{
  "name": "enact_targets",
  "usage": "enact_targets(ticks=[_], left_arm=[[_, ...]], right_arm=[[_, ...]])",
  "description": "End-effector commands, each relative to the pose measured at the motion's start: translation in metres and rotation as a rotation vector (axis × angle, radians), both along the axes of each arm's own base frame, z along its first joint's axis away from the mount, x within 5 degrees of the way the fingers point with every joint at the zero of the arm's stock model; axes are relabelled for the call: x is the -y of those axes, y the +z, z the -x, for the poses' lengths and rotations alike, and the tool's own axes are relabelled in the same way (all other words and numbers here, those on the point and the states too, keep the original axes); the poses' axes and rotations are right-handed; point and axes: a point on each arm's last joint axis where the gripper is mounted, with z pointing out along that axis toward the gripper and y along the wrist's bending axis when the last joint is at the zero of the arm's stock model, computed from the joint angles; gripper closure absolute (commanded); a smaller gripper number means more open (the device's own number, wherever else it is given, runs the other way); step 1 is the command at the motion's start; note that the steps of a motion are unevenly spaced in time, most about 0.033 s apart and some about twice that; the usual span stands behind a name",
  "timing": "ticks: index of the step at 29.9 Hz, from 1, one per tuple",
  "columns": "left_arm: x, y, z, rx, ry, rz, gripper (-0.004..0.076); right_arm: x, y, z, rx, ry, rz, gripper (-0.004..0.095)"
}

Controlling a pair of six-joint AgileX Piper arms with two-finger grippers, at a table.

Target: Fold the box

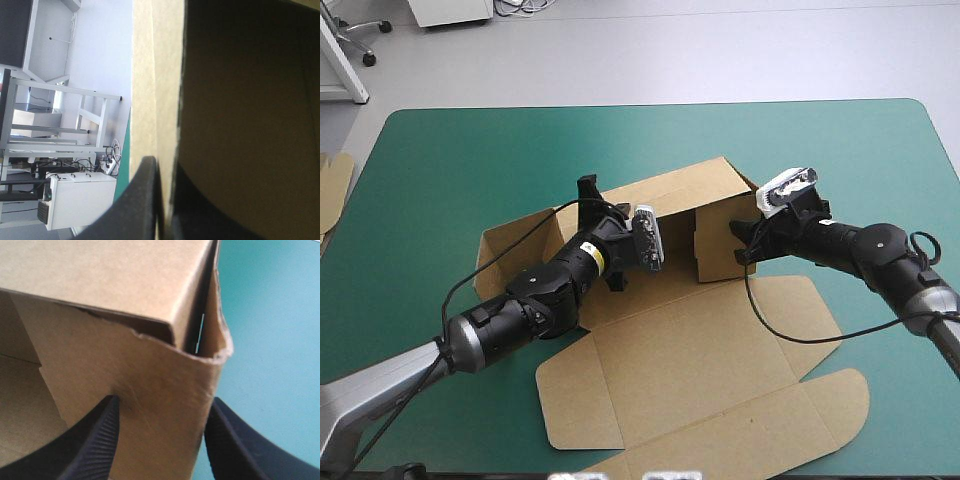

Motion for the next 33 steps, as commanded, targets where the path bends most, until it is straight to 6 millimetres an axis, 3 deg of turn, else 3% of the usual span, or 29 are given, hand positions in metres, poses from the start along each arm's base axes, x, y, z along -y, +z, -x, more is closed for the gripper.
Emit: enact_targets(ticks=[1,15,33], left_arm=[[0.011,0.005,0.007,-0.052,-0.057,0.131,0.0738],[0.011,0.005,0.007,-0.051,-0.055,0.133,0.0738],[0.013,0.002,0.003,-0.046,-0.037,0.141,0.0738]], right_arm=[[0.002,0.014,-0.002,0.057,-0.041,-0.028,0.0427],[-0.031,0.012,-0.001,0.127,-0.026,0.014,0.0459],[-0.036,0.007,-0.007,0.144,-0.094,0.016,0.0479]])
